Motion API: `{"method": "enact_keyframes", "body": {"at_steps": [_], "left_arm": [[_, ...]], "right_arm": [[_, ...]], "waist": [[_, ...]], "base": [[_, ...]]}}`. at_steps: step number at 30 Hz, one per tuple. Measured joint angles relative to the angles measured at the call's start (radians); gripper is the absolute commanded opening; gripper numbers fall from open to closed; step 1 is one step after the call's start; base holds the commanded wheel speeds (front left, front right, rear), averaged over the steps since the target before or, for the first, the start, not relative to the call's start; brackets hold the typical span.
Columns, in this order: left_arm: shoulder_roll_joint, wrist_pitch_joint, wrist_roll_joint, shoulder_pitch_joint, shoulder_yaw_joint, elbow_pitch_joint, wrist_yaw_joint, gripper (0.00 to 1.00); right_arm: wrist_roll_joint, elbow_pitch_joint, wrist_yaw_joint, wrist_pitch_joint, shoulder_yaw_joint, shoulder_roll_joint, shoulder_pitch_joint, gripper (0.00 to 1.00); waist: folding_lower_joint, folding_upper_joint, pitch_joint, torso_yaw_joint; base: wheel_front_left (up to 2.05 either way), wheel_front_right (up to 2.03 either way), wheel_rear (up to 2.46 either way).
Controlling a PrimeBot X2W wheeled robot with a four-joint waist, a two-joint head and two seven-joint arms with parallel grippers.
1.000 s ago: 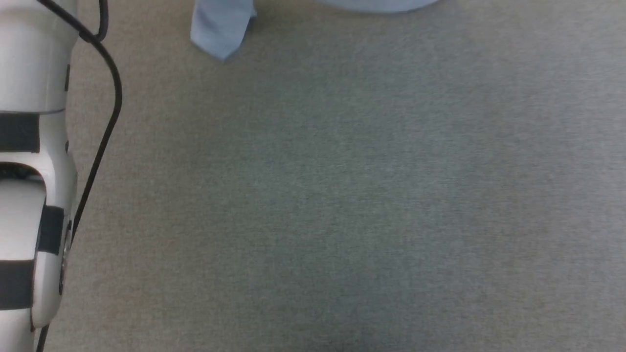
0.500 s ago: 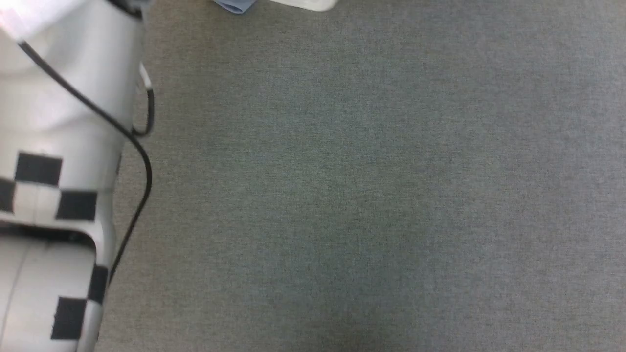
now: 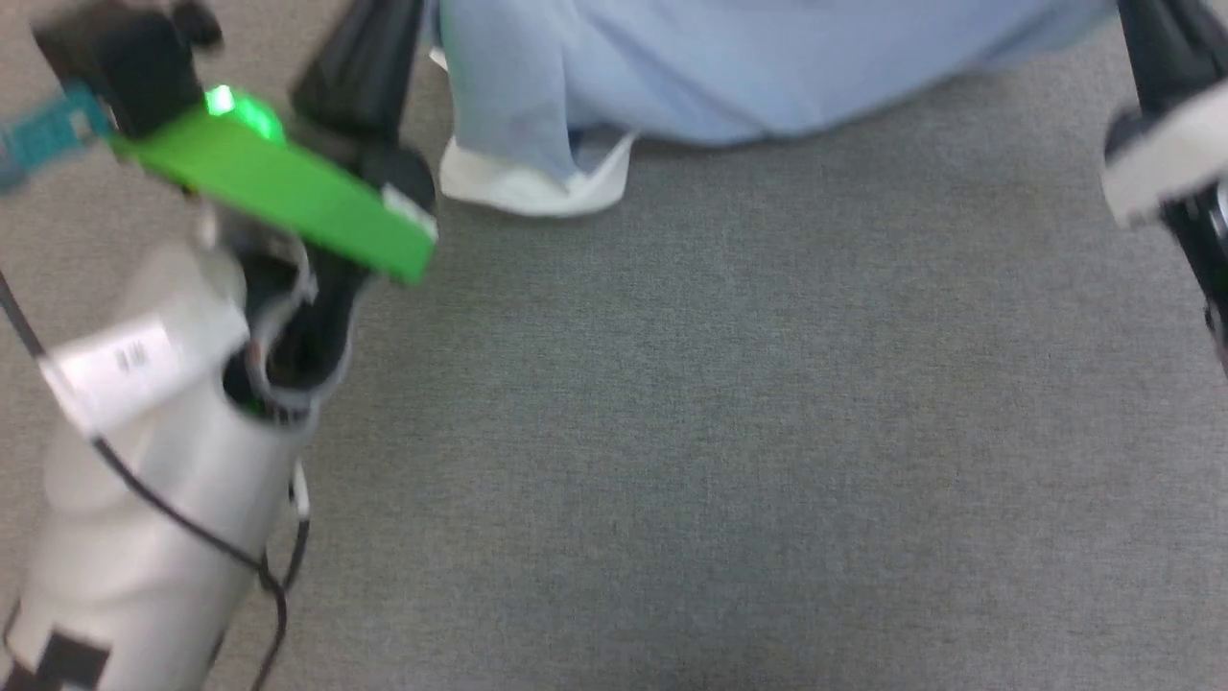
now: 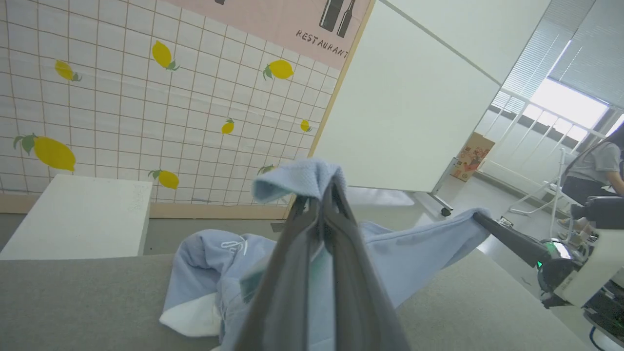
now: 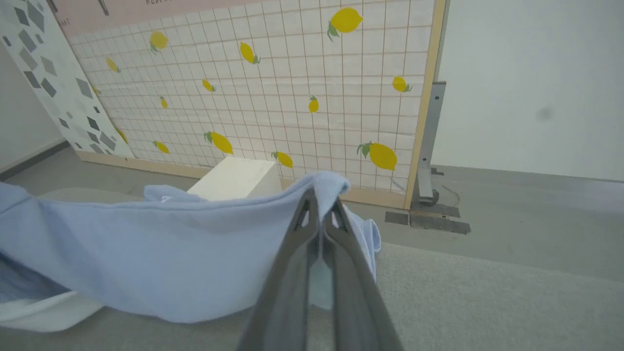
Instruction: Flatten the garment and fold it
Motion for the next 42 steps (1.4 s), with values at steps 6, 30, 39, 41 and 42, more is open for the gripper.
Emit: {"method": "enact_keyframes", "body": {"at_steps": [6, 30, 39, 41, 42], "left_arm": [[0.035, 0.0, -0.008, 0.221, -0.02, -0.096, 0.062, 0.0], [0.195, 0.212, -0.434, 1.015, -0.013, -0.314, 0.186, 0.0], [0.277, 0.249, -0.492, 1.208, -0.005, -0.405, 0.233, 0.0], [0.286, 0.244, -0.494, 1.243, -0.004, -0.427, 0.238, 0.0], [0.288, 0.24, -0.494, 1.256, -0.003, -0.435, 0.24, 0.0]], "right_arm": [[0.084, -0.179, 0.0, 0.104, -0.086, -0.033, 0.257, 0.0], [0.187, -0.47, 0.0, 0.564, -0.402, 0.121, 1.132, 0.0], [0.182, -0.593, 0.0, 0.816, -0.512, 0.214, 1.328, 0.0], [0.178, -0.629, 0.0, 0.855, -0.536, 0.24, 1.355, 0.0], [0.175, -0.644, 0.0, 0.867, -0.544, 0.25, 1.363, 0.0]], "waist": [[0.0, -0.0001, -0.038, 0.011], [-0.0001, 0.0, -0.318, 0.019], [-0.0001, 0.0, -0.429, 0.029], [-0.0001, 0.0, -0.448, 0.032], [-0.0001, 0.0, -0.454, 0.033]], "base": [[0.0, 0.0, 0.0], [0.0, 0.0, 0.0], [0.0, 0.0, 0.0], [0.0, 0.0, 0.0], [0.0, 0.0, 0.0]]}}
